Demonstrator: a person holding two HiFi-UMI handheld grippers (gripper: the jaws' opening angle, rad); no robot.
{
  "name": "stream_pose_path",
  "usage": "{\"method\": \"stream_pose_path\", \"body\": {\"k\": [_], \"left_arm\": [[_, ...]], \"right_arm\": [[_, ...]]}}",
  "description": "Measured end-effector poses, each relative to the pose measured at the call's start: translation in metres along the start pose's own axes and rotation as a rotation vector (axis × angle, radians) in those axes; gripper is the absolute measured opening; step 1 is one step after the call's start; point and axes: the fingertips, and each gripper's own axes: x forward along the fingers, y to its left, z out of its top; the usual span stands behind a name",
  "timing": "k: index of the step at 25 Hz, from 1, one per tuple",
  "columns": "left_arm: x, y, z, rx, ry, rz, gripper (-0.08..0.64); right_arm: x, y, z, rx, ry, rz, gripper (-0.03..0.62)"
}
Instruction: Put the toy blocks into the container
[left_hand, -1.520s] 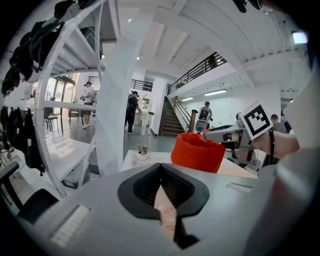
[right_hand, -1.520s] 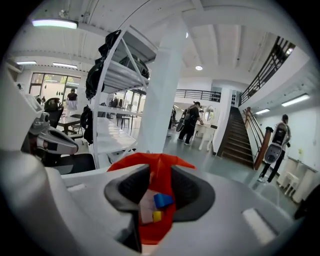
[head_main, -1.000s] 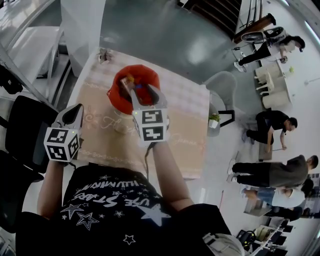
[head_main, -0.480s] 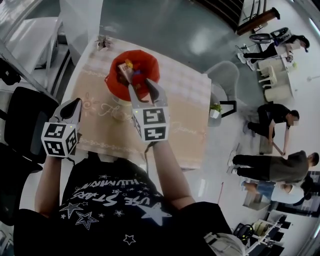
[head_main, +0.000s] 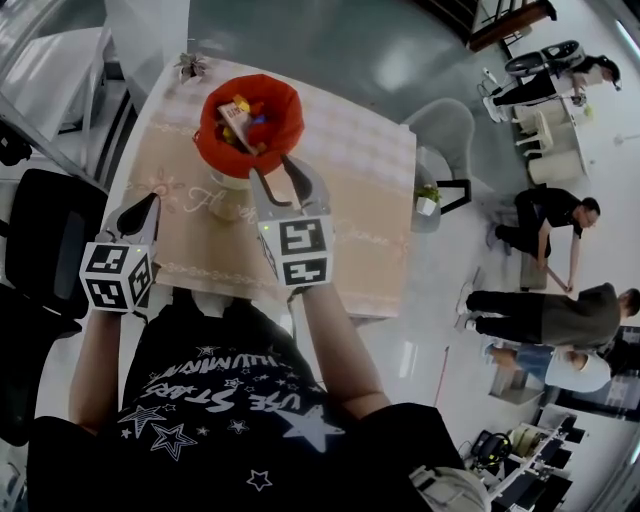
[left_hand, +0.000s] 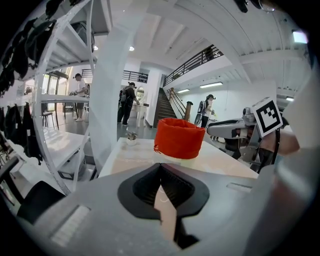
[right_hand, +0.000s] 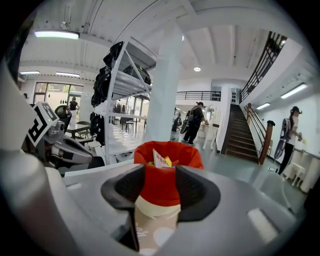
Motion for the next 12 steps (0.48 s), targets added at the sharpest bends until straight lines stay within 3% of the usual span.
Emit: {"method": "stream_pose_path", "body": {"k": [4, 12], "left_arm": [[-0.002, -0.008, -0.007, 0.001, 0.011, 0.001, 0.008], [-0.011, -0.011, -0.026, -0.019, 0.045, 0.022, 0.008]], "right_arm": [[-0.010, 0.002, -0.010, 0.009, -0.014, 0.007, 0.192], [-0.008, 0.030, -0.054, 0.015, 0.089, 0.088, 0.192]]}}
